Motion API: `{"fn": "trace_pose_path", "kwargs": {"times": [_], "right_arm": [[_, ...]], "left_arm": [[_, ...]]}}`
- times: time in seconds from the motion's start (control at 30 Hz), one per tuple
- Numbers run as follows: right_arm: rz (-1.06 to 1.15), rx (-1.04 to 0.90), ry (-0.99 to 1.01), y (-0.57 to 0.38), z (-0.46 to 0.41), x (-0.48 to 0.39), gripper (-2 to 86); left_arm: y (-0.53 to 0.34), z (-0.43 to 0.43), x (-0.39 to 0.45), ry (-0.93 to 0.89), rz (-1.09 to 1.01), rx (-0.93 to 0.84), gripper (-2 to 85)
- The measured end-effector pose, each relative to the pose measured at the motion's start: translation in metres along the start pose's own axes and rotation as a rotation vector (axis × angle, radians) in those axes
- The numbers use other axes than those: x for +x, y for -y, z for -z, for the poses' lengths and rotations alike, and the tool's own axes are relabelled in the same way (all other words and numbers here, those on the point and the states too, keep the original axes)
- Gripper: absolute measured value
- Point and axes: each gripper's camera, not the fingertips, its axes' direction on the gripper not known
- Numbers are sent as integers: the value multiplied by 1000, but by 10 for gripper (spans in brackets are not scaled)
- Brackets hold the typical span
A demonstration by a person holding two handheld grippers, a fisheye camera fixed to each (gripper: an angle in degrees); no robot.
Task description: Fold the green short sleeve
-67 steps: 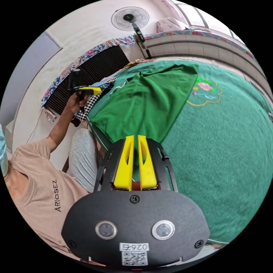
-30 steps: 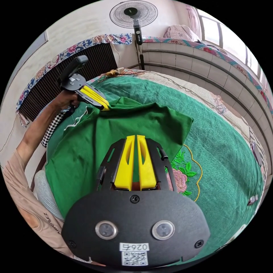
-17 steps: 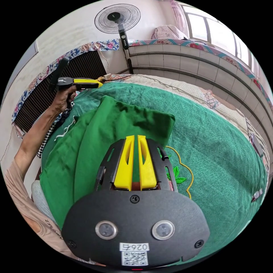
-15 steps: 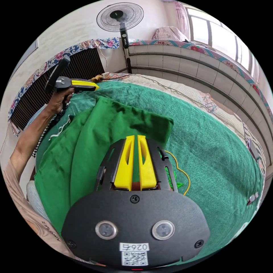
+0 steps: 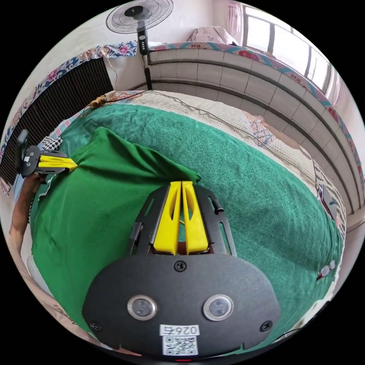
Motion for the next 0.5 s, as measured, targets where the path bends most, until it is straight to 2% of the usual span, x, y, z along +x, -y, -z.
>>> {"fn": "trace_pose_path", "kwargs": {"times": [0.07, 0.2, 0.3, 0.33, 0.4, 0.5], "right_arm": [[-24, -7, -23, -2, 13, 6, -9], [-22, 75, -81, -15, 51, -6, -9], [48, 141, -71, -20, 71, -24, -10], [85, 125, -124, -16, 69, -26, -10], [73, 21, -308, -5, 55, -14, -10], [-116, 41, -190, -7, 96, 27, -10]], "left_arm": [[-19, 19, -9, -75, 64, 83, -10], [-43, 42, 17, -184, -27, 204, -10], [-43, 27, 36, -1, -105, 91, -10], [-43, 13, 36, 88, -116, 5, -10], [-50, 13, 29, 67, -122, 10, -10], [-78, 42, 17, 59, -38, 35, -10]]}}
